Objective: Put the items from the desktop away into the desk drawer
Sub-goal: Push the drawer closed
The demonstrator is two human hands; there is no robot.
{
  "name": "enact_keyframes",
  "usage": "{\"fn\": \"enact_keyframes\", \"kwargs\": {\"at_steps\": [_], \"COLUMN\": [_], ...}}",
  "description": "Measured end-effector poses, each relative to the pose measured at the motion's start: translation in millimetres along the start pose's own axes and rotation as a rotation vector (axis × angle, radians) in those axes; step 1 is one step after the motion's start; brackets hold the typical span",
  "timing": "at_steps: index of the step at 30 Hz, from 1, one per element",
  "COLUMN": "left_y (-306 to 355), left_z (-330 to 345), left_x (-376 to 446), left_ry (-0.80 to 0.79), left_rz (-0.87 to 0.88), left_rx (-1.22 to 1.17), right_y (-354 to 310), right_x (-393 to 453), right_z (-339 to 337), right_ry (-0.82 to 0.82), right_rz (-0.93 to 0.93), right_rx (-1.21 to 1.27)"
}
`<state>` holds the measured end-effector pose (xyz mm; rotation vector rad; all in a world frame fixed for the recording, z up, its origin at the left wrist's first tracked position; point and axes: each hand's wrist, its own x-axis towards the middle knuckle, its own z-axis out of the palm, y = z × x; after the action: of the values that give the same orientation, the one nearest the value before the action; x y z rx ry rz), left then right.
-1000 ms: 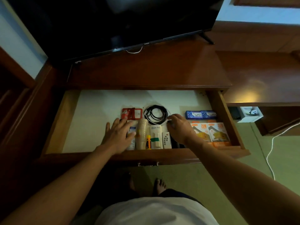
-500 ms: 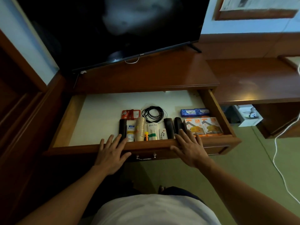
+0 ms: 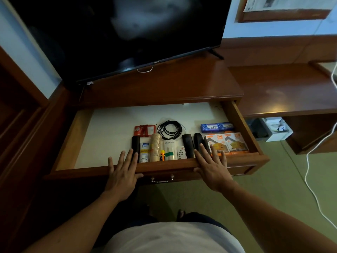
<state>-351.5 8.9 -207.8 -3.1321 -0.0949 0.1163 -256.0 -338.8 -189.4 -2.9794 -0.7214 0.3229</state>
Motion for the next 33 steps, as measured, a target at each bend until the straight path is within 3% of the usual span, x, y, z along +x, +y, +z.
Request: {"fn": "enact_keyframes", "kwargs": {"at_steps": [22, 29, 33], "left_y": [-0.8, -11.1, -16.9], "left_z": [3.7, -31.4, -40.3], "left_x": [4.0, 76.6, 107.3], "left_ry": [-0.002, -0.160, -0.223], "left_rz": [0.036, -0.091, -0.071], "left_rx": [0.036, -0.026, -0.035], "right_y": [5.2, -1.6, 1.4], "right_x": [4.3, 79.4, 108.3], "right_z": [4.1, -23.3, -31.4], "right_ry": [0.023, -0.037, -0.064], "right_rz": [-0.027, -0.005, 0.003], "right_rx": [-0.018, -0.025, -0.062]}}
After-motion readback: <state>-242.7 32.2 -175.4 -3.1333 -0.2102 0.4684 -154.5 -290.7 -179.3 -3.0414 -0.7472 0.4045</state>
